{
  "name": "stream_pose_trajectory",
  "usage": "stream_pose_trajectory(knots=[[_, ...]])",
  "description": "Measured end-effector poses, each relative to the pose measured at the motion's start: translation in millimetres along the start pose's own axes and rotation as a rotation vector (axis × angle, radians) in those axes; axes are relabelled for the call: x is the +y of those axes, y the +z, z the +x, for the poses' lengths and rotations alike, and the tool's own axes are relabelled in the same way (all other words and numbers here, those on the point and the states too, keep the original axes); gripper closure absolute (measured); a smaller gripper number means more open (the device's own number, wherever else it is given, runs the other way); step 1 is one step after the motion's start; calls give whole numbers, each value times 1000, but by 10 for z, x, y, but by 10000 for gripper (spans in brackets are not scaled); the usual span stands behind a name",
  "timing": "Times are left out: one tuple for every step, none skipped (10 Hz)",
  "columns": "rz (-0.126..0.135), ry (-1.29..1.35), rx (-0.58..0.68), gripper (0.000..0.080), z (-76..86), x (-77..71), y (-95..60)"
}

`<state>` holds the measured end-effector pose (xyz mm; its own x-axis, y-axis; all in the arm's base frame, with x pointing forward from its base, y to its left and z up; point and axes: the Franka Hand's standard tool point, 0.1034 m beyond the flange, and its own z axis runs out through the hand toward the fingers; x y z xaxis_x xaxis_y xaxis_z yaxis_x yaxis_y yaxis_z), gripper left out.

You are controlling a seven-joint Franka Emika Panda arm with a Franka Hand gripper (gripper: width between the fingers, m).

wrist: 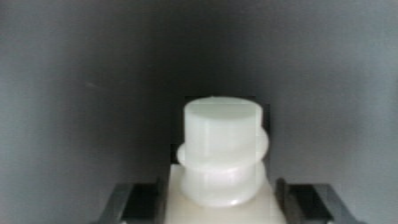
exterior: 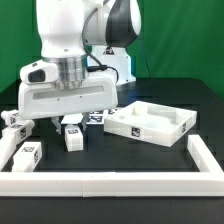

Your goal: Assemble one leg

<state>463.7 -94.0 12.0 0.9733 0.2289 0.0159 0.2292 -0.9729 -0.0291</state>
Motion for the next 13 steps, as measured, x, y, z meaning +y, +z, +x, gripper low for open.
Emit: stream_pose_trajectory(knots=[[2, -8, 0, 511, 17, -37, 2], [1, -11, 0, 511, 13, -29, 1], [1, -11, 0, 416, 13, -30, 2], [1, -11, 0, 416, 13, -30, 2], [1, 0, 1, 206, 13, -39, -6], [1, 75, 2, 206, -18, -152, -80], [8, 131, -7, 167, -87, -321, -175], [21, 167, -23, 153, -93, -470, -279], [34, 237, -38, 153, -64, -608, -396], [34, 255, -25, 150, -31, -702, -494], [-6, 148, 55, 150, 17, -618, -495], [-7, 150, 50, 150, -24, -620, -457], [-8, 148, 53, 150, -9, -619, -466]])
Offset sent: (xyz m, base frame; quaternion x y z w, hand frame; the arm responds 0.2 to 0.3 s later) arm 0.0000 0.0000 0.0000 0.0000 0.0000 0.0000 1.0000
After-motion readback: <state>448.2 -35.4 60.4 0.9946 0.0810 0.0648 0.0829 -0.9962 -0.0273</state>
